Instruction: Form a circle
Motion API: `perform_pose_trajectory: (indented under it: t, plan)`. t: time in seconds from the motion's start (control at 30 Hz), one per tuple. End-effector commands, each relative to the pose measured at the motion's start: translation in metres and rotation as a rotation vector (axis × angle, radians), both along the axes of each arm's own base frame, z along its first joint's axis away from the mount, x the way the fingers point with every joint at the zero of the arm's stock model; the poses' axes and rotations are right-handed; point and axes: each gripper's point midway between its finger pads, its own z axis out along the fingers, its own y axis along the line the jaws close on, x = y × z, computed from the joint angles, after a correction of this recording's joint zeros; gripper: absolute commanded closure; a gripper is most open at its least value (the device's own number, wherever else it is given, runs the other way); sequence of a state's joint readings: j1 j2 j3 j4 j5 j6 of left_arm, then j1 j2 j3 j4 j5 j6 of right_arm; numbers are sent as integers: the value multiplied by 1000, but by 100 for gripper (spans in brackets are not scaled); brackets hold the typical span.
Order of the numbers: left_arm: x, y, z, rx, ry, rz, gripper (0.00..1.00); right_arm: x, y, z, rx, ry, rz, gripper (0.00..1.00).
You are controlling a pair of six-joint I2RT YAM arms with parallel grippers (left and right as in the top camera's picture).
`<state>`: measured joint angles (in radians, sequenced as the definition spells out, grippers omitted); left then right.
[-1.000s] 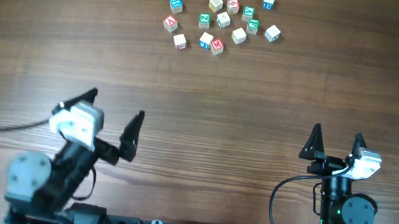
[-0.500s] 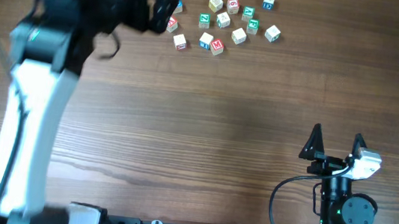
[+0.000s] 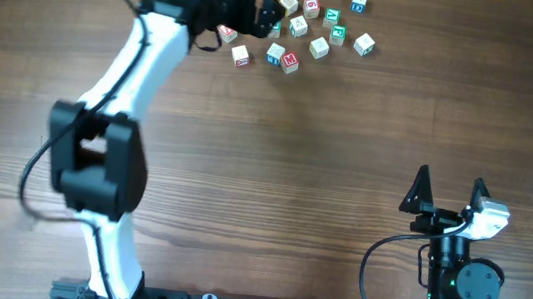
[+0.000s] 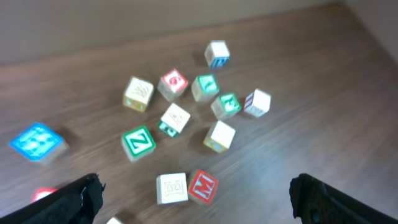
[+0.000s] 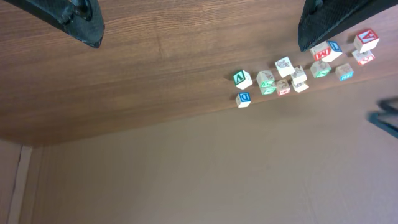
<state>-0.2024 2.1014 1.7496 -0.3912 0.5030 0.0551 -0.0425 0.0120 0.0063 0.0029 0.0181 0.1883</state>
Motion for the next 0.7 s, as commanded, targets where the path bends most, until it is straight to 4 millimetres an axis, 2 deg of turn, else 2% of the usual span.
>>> perform_pose_trajectory:
  t: [0.0,0.07,0.13,0.3,0.43,0.5,0.57,0.67]
  plan:
    - [10,-16,-50,60,42,29,0,0,4,1,-3,-6,21,0]
    - [18,-13,-75,169,32,103,0,0,4,1,-3,-6,21,0]
    - [24,-14,-86,225,7,144,0,0,4,1,-3,-7,21,0]
    - [40,-23,-103,283,-70,202,3,0,4,1,-3,-7,21,0]
    - [49,0,-121,321,-51,316,3,0,4,1,-3,-7,21,0]
    - [53,8,-123,317,-50,331,4,0,4,1,-3,-6,21,0]
    - [55,11,-126,309,-51,334,7,0,4,1,-3,-6,21,0]
    - [57,6,-134,273,-46,304,8,0,4,1,-3,-6,21,0]
